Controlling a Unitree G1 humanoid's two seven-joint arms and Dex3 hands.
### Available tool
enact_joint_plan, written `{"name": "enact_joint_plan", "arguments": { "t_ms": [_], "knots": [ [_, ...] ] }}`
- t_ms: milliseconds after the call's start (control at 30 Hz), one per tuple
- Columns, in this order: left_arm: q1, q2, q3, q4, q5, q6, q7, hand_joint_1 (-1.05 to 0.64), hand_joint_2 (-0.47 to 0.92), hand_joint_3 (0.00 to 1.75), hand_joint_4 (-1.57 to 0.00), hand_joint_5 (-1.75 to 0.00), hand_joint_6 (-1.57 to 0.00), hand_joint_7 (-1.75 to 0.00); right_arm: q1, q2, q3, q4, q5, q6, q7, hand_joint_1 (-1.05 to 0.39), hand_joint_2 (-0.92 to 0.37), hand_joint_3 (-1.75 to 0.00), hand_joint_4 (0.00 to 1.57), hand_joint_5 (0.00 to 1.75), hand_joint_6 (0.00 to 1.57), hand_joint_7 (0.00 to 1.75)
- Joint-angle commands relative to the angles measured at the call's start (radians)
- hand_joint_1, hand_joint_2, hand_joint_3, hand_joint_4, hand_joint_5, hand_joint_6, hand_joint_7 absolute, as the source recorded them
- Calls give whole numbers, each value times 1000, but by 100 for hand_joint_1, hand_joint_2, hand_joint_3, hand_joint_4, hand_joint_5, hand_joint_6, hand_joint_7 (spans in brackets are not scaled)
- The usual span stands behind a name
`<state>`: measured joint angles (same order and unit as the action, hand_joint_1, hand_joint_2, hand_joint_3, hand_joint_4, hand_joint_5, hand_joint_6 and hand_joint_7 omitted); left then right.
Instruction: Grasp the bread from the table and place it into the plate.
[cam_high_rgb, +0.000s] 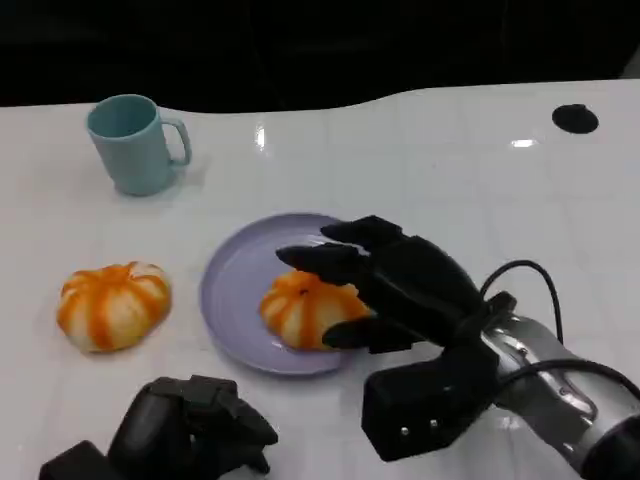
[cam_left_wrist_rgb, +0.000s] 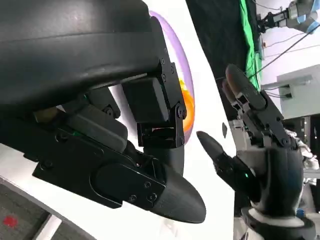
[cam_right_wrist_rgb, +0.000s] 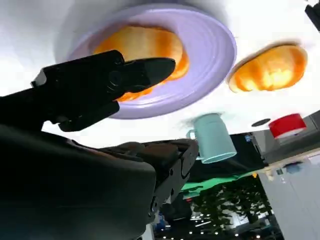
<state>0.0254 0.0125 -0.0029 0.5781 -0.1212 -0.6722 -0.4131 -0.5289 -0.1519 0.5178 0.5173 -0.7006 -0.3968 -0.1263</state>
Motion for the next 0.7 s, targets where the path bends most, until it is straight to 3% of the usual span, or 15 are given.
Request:
{"name": "enact_joint_plan", "arguments": {
  "t_ms": [33,267,533,667,700],
  "knots": [
    [-1,8,4,4,2,-2,13,-105,90,0,-118,-101,-134,-65,69,-53,-50,-106,58,-22,26,-50,-92,-11,3,41,32,1],
    [-5,7,2,7,13,-10,23,-105,91,1,-118,-102,-133,-66,185,-103,-134,-197,152,-123,10,-40,-92,-8,19,57,44,6],
    [-4,7,2,4,0,2,18,-105,89,0,-118,-102,-133,-66,369,-85,-253,-302,566,-134,226,-18,-92,-7,37,55,60,8],
    [-5,11,1,5,5,-4,20,-105,90,0,-118,-102,-133,-66,437,-86,-306,-347,717,-93,325,-16,-88,-18,59,73,80,13],
    [-5,11,0,5,5,-5,20,-105,90,0,-118,-102,-133,-66,451,-86,-317,-354,746,-88,346,-13,-82,-31,66,85,89,15]
  ]
}}
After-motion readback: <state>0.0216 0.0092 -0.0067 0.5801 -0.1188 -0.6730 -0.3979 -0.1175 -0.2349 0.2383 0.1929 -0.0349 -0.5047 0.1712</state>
